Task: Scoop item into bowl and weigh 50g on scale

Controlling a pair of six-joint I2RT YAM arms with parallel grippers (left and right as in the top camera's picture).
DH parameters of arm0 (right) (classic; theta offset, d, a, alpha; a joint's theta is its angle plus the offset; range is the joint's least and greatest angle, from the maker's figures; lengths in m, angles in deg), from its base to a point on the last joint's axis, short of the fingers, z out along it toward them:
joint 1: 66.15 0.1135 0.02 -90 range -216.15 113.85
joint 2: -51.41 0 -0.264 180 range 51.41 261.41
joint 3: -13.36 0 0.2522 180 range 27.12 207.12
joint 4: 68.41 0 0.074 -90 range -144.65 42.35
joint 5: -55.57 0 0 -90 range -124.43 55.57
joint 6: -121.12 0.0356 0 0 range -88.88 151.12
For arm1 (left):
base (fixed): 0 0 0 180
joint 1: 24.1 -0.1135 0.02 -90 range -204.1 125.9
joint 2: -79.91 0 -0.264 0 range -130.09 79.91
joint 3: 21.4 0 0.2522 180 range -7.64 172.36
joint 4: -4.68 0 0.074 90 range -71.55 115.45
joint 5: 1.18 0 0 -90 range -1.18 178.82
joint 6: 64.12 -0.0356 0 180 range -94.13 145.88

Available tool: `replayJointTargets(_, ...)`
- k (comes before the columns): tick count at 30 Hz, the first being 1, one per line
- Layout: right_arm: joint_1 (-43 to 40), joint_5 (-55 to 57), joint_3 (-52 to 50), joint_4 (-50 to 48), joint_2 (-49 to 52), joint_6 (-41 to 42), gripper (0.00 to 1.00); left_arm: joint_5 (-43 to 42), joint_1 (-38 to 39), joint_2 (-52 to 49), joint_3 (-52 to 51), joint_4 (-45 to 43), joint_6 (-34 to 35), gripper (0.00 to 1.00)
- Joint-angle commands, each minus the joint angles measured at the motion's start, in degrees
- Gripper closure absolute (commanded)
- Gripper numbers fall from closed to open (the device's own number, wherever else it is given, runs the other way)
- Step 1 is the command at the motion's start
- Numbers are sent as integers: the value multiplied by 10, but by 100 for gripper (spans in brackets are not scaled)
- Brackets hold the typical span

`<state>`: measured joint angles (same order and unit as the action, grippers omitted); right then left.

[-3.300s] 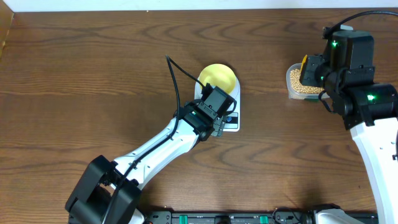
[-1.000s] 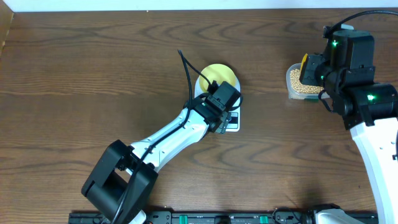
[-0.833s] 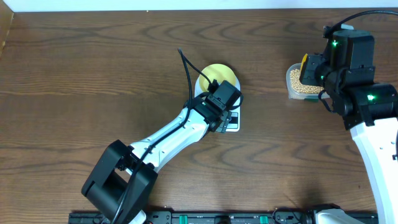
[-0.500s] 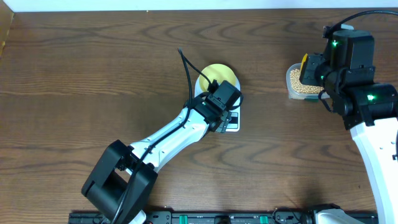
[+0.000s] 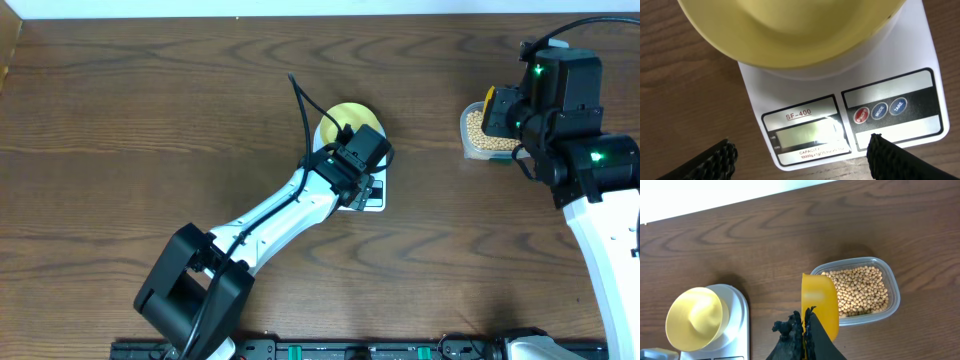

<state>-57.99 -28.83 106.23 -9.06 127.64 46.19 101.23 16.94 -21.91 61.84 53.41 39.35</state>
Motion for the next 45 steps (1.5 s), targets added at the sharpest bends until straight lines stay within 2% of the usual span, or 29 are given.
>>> replayJointTargets(1,-2,-2,10,-2,3,8,99,12,2,-9,17,4,-2,15)
replayJointTargets(15,-2,-2,10,-2,3,8,99,12,17,-9,17,3,15,15)
replayJointTargets(20,-2,-2,10,-2,3,8,99,56,31,-9,17,2,45,15)
replayJointTargets(26,-2,-2,10,-1,3,8,99,66,33,-9,17,3,74,15)
replayJointTargets(45,-2,-2,10,-1,3,8,99,65,35,-46,17,-6,77,15)
